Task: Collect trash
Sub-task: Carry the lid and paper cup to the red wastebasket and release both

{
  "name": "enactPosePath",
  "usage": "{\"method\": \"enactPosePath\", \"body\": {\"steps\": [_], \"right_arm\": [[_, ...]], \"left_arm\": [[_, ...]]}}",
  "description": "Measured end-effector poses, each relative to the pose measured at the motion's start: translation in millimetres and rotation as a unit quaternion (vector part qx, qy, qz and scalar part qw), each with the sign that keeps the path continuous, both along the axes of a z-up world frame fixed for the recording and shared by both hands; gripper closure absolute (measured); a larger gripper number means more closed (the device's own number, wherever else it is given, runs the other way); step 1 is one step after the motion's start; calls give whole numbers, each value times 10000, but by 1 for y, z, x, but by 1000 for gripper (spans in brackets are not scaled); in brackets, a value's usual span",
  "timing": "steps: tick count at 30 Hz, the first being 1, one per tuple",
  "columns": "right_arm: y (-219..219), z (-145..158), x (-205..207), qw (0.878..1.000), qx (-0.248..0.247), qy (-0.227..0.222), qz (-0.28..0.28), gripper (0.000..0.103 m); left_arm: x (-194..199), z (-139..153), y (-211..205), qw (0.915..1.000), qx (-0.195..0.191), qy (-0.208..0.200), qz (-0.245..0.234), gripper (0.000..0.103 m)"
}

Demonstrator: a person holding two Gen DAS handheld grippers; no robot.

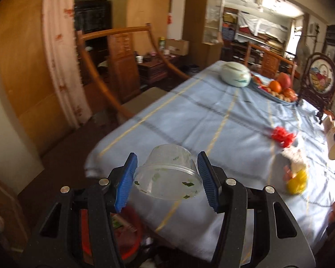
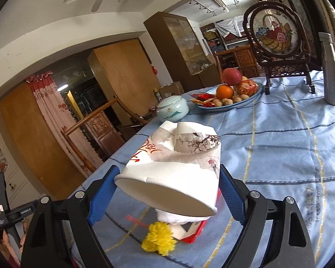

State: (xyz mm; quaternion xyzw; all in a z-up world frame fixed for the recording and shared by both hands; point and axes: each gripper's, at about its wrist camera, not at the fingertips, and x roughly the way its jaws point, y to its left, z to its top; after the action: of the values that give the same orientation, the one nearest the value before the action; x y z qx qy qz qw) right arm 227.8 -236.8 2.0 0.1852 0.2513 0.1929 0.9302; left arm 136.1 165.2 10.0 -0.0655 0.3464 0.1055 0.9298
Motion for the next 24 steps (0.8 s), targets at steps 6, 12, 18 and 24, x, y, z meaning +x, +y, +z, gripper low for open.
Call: {"method": "enactPosePath", "body": {"steps": [6,12,18,24], "right_arm": [[70,15,-26,9965,-53,-144,826,17],[144,25,-56,9882,-353,-262,1470,17],[209,27,-73,9786,-659,-200,1940,17],[279,19,-77,9641,-989,0,2466,17]], "left_arm": [[-80,-24,59,9968,-180,120,773,48],[-105,-66,102,9913,-492,459,1127,48],[-100,-101,121,9897,-791,658,998,33],[-108,-111,148,9838,-772,557,1520,15]]}}
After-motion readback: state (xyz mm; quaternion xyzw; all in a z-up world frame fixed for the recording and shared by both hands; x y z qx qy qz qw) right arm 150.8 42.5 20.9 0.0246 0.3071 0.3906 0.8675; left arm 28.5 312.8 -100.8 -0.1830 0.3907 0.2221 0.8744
